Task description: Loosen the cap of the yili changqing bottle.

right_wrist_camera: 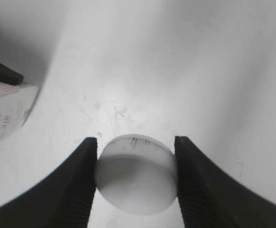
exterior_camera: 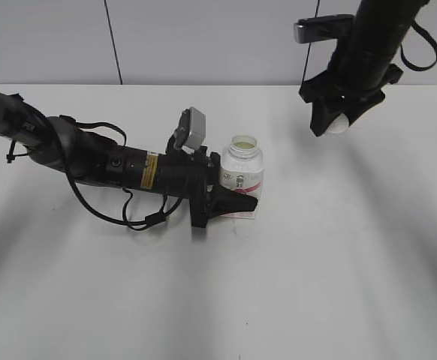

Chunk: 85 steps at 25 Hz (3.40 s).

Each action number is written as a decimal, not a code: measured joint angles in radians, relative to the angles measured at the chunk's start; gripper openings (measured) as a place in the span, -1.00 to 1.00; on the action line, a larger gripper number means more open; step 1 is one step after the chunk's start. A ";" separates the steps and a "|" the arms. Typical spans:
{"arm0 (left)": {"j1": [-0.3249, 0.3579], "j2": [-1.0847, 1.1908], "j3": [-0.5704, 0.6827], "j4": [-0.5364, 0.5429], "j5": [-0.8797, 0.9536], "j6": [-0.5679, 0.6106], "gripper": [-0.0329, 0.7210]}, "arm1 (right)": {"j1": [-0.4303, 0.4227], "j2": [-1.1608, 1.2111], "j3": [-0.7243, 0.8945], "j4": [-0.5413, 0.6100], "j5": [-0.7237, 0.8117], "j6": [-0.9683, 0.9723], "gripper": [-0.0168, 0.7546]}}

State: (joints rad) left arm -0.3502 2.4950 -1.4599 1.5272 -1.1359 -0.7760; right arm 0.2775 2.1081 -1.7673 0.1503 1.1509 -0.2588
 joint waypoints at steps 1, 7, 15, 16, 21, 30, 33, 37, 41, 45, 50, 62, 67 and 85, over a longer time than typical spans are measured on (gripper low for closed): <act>0.000 0.000 0.000 0.001 0.000 0.000 0.13 | -0.021 0.000 0.020 0.012 -0.012 0.008 0.06; 0.000 0.000 0.000 0.001 0.000 0.000 0.13 | -0.094 -0.001 0.163 0.072 -0.109 0.022 0.06; 0.000 0.000 0.000 0.001 -0.001 0.000 0.13 | -0.112 -0.001 0.318 0.076 -0.243 0.034 0.05; 0.000 0.000 0.000 0.001 -0.001 0.000 0.13 | -0.112 -0.001 0.330 0.076 -0.256 0.034 0.05; 0.000 0.000 0.000 0.001 -0.001 0.000 0.13 | -0.112 -0.001 0.370 0.074 -0.318 0.047 0.05; 0.000 0.000 0.000 0.002 -0.001 0.000 0.13 | -0.112 0.004 0.380 0.037 -0.320 0.081 0.05; 0.000 0.000 0.000 0.003 -0.001 0.000 0.13 | -0.112 0.020 0.381 0.036 -0.310 0.085 0.05; 0.000 0.000 0.000 0.003 -0.002 0.000 0.13 | -0.112 0.029 0.382 0.036 -0.310 0.086 0.05; 0.000 0.000 0.000 0.003 -0.002 0.000 0.13 | -0.112 0.029 0.382 0.036 -0.310 0.087 0.05; 0.000 0.000 0.000 0.003 -0.002 0.000 0.13 | -0.112 0.030 0.382 0.036 -0.310 0.088 0.05; 0.000 0.000 0.000 0.004 -0.002 0.000 0.13 | -0.112 0.030 0.382 0.037 -0.310 0.092 0.34; 0.001 0.000 0.000 0.004 -0.002 0.000 0.13 | -0.112 0.030 0.302 0.047 -0.192 0.117 0.51; 0.001 0.000 0.000 0.004 -0.003 0.000 0.13 | -0.112 0.030 0.199 0.029 -0.087 0.117 0.51; 0.001 -0.047 0.000 0.007 -0.032 -0.026 0.49 | -0.112 0.030 0.111 0.028 -0.021 0.118 0.51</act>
State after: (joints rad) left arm -0.3491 2.4477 -1.4599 1.5340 -1.1681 -0.8022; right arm 0.1658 2.1386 -1.6560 0.1787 1.1299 -0.1410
